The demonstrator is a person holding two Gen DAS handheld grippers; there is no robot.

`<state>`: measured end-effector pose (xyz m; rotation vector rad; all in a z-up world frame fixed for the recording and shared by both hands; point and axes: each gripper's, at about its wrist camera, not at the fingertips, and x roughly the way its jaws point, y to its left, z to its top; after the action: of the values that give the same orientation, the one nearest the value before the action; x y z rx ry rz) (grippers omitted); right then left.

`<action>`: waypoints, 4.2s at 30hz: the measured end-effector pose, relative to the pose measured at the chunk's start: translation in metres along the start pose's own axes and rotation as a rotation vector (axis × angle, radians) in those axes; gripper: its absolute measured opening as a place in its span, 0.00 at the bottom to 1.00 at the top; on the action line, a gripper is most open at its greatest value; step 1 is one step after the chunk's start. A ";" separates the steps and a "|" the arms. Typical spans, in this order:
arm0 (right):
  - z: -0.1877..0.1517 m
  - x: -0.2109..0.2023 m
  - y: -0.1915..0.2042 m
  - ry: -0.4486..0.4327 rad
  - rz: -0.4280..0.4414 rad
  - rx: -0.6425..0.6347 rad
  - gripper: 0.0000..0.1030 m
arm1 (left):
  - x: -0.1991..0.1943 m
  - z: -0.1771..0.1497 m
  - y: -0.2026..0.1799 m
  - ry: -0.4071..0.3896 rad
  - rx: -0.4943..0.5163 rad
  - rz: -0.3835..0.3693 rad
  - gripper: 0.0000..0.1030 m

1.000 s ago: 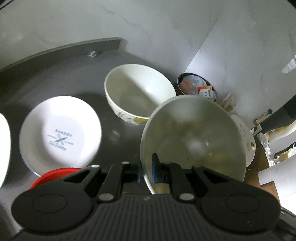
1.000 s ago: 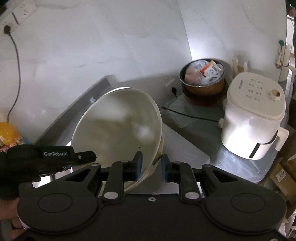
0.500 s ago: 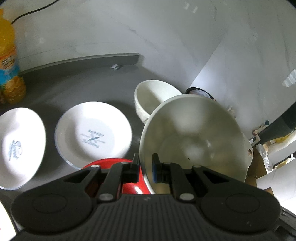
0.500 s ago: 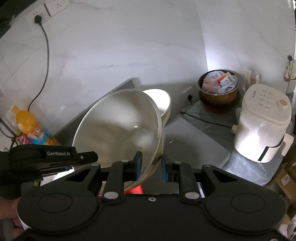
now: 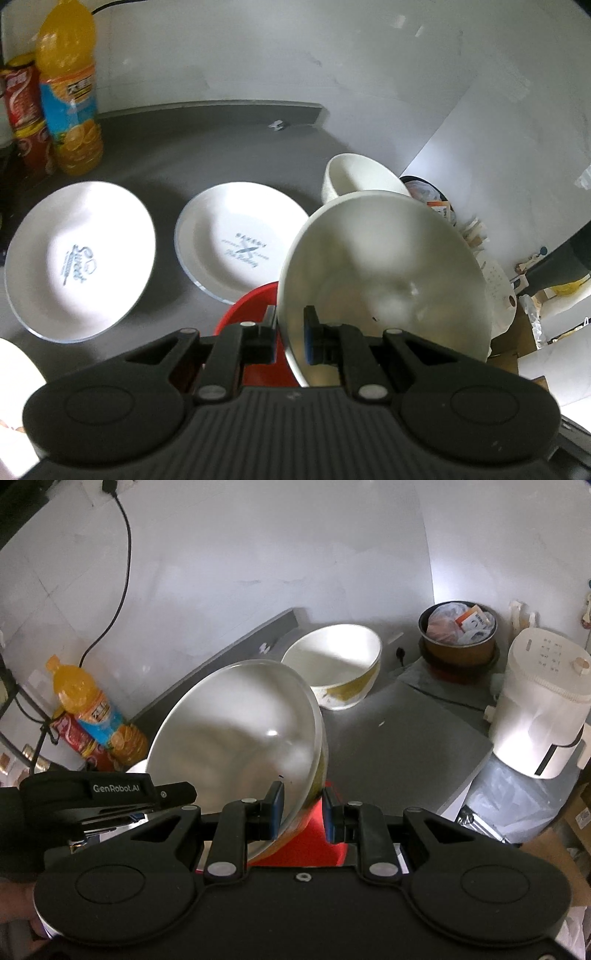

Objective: Organize plates and bowls
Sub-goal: 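Lift the plain white bowl with both grippers over the red bowl, then lower the white bowl into the red bowl and open both grippers, then close both grippers on the rim of the yellow-patterned white bowl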

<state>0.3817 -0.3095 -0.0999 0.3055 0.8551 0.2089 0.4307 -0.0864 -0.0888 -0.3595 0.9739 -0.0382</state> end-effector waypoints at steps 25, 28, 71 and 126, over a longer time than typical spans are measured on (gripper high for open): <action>-0.028 0.034 0.019 0.123 -0.056 -0.032 0.21 | 0.024 -0.021 0.038 0.113 -0.027 0.037 0.11; -0.030 0.037 0.017 0.145 -0.059 -0.031 0.21 | 0.025 -0.023 0.039 0.124 -0.024 0.043 0.11; 0.009 0.020 -0.012 0.132 -0.067 -0.008 0.78 | 0.015 -0.001 0.003 0.136 0.048 0.140 0.70; 0.118 0.141 -0.093 0.102 0.088 0.075 0.58 | 0.119 0.095 -0.048 -0.002 -0.138 0.148 0.67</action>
<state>0.5682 -0.3754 -0.1589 0.4055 0.9530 0.2763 0.5816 -0.1272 -0.1207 -0.4128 1.0017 0.1645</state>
